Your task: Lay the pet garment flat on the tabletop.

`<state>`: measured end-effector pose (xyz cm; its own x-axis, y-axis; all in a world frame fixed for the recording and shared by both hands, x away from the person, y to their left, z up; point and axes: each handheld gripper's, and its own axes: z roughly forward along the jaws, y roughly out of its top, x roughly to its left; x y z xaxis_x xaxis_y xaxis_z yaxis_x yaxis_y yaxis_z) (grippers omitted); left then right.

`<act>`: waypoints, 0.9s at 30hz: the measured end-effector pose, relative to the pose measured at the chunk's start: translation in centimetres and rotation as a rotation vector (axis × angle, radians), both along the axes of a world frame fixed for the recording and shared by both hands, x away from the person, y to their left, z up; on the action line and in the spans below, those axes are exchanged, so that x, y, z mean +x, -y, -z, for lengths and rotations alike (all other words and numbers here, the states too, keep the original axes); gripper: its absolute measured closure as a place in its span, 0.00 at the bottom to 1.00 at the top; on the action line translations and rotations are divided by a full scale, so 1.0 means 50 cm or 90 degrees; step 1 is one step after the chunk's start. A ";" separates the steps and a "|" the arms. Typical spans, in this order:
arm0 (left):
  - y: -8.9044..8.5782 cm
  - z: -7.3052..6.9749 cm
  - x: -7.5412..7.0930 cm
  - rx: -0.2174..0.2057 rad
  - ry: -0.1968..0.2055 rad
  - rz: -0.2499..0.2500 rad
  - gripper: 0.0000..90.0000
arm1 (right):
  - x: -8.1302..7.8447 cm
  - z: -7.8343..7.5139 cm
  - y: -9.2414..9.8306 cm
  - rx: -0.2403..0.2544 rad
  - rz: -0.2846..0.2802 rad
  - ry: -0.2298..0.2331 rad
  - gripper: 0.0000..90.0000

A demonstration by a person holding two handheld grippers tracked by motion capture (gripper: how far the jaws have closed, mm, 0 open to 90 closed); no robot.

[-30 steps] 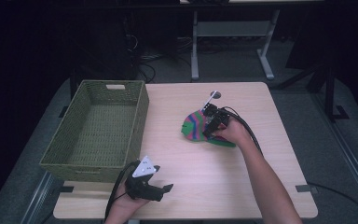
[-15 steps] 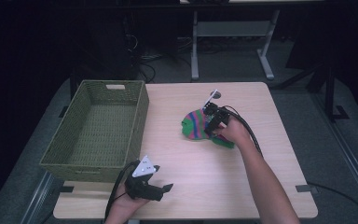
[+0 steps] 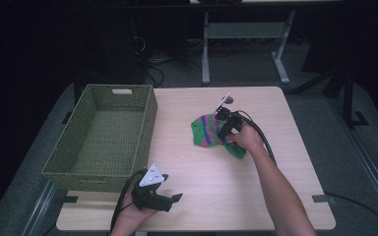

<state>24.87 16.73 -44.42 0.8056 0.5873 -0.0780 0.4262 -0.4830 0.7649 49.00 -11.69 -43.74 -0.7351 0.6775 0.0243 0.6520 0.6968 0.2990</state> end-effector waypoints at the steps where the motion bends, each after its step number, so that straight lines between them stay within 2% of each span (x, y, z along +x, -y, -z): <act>1: 0.000 0.000 0.000 0.000 0.000 0.000 0.20 | 0.000 -0.001 0.001 0.003 0.002 -0.003 0.80; 7: -0.001 -0.002 0.002 -0.002 -0.003 0.003 0.20 | -0.001 -0.006 0.005 0.012 0.003 -0.005 0.82; 10: 0.000 -0.003 0.002 -0.014 -0.002 -0.001 0.20 | -0.002 -0.012 0.010 0.024 -0.003 -0.004 0.83; 12: 0.000 -0.002 0.002 -0.008 -0.002 0.002 0.20 | -0.004 -0.018 0.013 0.028 -0.002 -0.002 0.83; 19: 0.003 -0.003 0.001 -0.013 -0.002 0.001 0.20 | -0.012 -0.035 0.025 0.041 -0.010 0.004 0.83; 27: 0.005 -0.002 0.001 -0.013 -0.004 0.000 0.20 | -0.028 -0.072 0.051 0.090 -0.013 0.018 0.83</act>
